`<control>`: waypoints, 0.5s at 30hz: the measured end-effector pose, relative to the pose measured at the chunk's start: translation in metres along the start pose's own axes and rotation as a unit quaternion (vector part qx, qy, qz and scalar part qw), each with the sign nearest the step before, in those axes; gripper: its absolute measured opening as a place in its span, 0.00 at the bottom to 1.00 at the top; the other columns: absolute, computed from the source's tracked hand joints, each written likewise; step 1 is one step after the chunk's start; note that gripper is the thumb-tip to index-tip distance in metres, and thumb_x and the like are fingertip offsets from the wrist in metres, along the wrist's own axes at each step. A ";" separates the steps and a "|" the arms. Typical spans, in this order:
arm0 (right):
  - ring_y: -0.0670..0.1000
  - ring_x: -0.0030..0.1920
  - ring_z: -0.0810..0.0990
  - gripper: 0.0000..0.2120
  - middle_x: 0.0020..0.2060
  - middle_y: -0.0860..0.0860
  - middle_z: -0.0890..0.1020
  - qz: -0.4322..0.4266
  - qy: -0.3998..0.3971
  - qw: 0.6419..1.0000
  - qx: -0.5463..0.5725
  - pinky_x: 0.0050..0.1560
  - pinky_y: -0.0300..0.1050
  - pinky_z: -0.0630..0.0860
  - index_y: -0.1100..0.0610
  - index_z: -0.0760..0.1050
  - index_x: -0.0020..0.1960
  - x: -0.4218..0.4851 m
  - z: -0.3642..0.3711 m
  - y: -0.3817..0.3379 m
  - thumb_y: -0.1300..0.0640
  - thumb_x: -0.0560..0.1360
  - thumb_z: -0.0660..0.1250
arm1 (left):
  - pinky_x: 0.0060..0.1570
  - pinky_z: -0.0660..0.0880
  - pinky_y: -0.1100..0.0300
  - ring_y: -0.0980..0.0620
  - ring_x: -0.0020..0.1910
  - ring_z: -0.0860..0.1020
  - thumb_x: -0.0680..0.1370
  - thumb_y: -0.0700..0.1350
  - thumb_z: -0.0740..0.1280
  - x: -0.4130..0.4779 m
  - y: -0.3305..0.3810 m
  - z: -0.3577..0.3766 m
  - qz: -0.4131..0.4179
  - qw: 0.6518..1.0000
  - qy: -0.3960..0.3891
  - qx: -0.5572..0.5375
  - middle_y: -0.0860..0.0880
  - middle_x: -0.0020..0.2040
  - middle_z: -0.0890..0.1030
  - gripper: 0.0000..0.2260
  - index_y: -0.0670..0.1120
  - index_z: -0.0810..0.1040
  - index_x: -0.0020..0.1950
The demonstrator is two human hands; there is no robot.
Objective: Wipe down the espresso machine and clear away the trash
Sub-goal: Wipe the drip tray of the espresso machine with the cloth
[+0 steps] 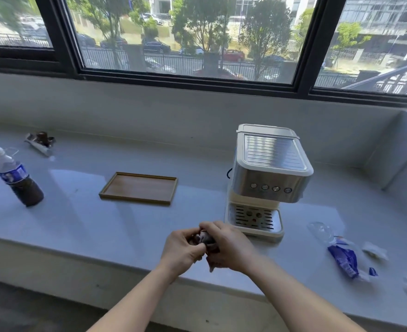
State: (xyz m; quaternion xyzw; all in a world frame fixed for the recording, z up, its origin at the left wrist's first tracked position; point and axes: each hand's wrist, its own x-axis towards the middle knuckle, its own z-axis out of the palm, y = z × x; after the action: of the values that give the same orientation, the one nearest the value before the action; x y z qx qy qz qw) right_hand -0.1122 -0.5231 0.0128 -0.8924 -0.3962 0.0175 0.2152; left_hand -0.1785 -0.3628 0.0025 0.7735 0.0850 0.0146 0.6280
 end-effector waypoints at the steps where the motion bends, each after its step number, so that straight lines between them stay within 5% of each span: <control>1: 0.58 0.50 0.77 0.35 0.54 0.54 0.77 -0.004 -0.002 1.000 0.004 0.43 0.45 0.73 0.50 0.68 0.68 0.007 0.001 -0.005 0.59 0.63 0.73 | 0.31 0.72 0.55 0.51 0.27 0.73 0.64 0.40 0.66 0.001 0.001 -0.009 0.002 1.000 0.004 0.010 0.49 0.28 0.76 0.10 0.47 0.83 0.42; 7: 0.56 0.51 0.77 0.34 0.53 0.52 0.77 -0.013 -0.005 1.000 0.024 0.41 0.43 0.70 0.47 0.70 0.68 0.061 0.011 -0.024 0.58 0.64 0.74 | 0.32 0.69 0.65 0.58 0.30 0.72 0.63 0.37 0.68 0.020 -0.002 -0.070 0.013 0.995 0.032 0.094 0.56 0.30 0.78 0.18 0.55 0.84 0.47; 15: 0.57 0.49 0.77 0.34 0.54 0.52 0.76 0.001 -0.013 0.999 0.037 0.42 0.51 0.78 0.48 0.70 0.66 0.135 0.043 -0.049 0.63 0.62 0.72 | 0.36 0.70 0.62 0.53 0.38 0.77 0.66 0.40 0.68 0.063 -0.019 -0.136 0.060 0.958 0.046 0.278 0.55 0.38 0.81 0.16 0.55 0.80 0.51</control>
State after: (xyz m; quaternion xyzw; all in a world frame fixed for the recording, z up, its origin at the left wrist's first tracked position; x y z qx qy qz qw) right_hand -0.0630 -0.3816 0.0119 -0.8840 -0.3969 0.0439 0.2432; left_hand -0.1363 -0.2174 0.0073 0.9196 0.0680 0.0642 0.3815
